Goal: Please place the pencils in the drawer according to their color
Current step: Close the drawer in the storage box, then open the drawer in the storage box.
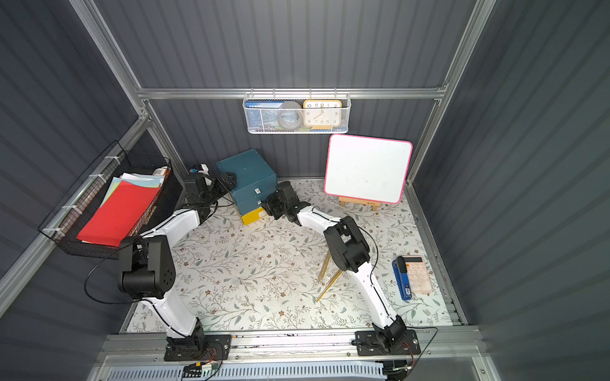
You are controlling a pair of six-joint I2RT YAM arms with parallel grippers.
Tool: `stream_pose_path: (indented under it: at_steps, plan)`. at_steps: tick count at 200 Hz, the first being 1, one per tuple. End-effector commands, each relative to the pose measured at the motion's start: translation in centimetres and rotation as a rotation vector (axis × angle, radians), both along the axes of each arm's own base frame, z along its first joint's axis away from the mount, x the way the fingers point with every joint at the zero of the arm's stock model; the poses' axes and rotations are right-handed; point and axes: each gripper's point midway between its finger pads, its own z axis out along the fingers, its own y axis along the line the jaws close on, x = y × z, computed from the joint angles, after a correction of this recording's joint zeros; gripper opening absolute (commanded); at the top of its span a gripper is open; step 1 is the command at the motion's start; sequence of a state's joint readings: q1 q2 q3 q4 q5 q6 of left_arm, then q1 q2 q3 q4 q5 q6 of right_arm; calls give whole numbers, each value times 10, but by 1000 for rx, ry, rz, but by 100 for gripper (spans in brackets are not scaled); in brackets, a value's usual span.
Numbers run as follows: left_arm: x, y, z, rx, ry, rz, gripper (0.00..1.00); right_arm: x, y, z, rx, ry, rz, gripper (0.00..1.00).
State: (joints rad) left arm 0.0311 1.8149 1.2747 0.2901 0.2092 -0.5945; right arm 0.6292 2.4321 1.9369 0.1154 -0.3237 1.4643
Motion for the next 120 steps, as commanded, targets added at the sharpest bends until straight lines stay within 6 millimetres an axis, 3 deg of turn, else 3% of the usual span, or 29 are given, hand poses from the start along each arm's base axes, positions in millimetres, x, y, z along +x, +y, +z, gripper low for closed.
stream_pose_path:
  at_steps: [1,29,59,120]
  plan:
    - [-15,-13,-39,31,124,-42,100,-1,1,14,8,-45,9,20]
    - [-15,-13,-35,35,116,-45,100,-15,-19,12,-58,-42,-21,21]
    - [-14,-14,-34,30,113,-48,100,-23,-41,-3,-164,-31,-78,34]
    - [-14,-15,-36,29,115,-51,100,-16,-27,-34,-184,22,-72,38]
